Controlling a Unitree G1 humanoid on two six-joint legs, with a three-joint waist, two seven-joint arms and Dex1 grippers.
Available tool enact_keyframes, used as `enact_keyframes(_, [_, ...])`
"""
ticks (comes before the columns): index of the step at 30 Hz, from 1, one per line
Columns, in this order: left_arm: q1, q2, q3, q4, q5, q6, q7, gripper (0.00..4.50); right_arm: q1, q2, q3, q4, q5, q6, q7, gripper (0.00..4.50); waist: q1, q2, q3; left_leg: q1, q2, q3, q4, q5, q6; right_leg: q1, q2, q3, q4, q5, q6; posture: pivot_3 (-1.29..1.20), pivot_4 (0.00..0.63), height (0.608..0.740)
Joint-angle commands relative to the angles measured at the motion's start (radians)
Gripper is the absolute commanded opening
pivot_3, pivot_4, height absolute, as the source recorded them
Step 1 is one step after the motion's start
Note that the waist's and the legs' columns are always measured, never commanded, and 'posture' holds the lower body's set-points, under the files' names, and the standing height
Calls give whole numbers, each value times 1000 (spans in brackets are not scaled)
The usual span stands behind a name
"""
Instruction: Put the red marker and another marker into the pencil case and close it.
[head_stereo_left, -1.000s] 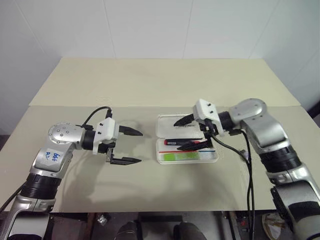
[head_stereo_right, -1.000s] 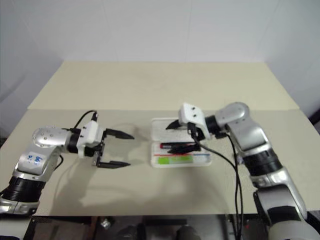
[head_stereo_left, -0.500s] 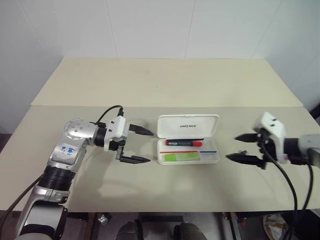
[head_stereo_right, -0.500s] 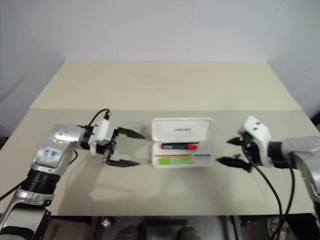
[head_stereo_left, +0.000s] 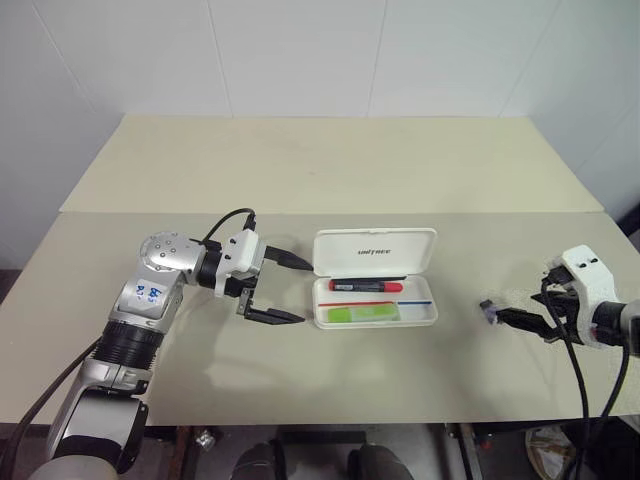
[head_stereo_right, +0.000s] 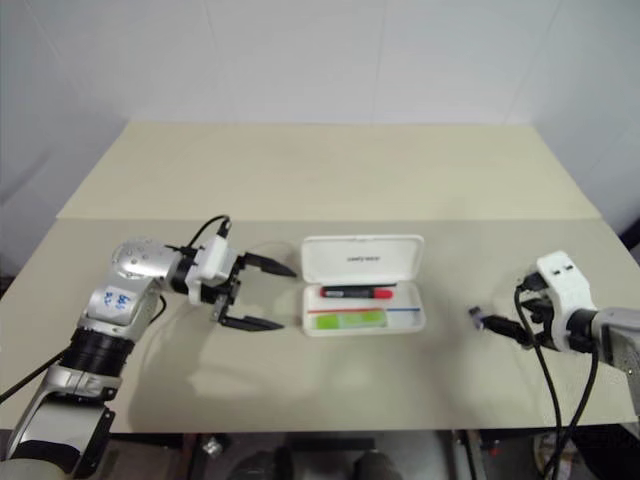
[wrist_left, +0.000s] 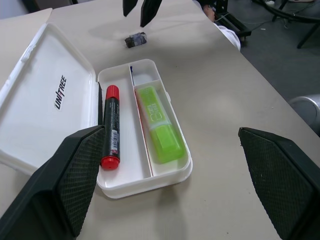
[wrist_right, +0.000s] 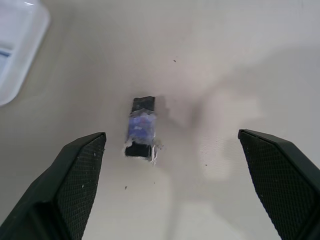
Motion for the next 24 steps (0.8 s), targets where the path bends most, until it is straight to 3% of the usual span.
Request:
enact_keyframes(1, [-20,11,13,-23,-1,-9,-5,4500,-31,18,-5,24,3,2,-48,4482,0,0,0,0,0,0,0,0,0,0,0,0,0,0,0,0,150,740])
enact_keyframes(12, [7,42,29,-58,-9,9,15,4500,-30,59,85,53,-1,-30,-89,4482,0,0,0,0,0,1,0,0,0,0,1,0,0,0,0,0,150,740])
enact_keyframes(15, [7,41,29,-61,-8,11,20,4500,-23,64,120,47,-12,-42,-101,3898,0,0,0,0,0,1,1,0,0,0,1,0,0,0,1,0,150,740])
enact_keyframes(24, [11,43,31,-70,-8,12,34,4500,-23,38,149,45,-24,-74,-99,811,-6,-3,-2,1,0,1,3,0,1,2,1,0,0,1,2,0,150,740])
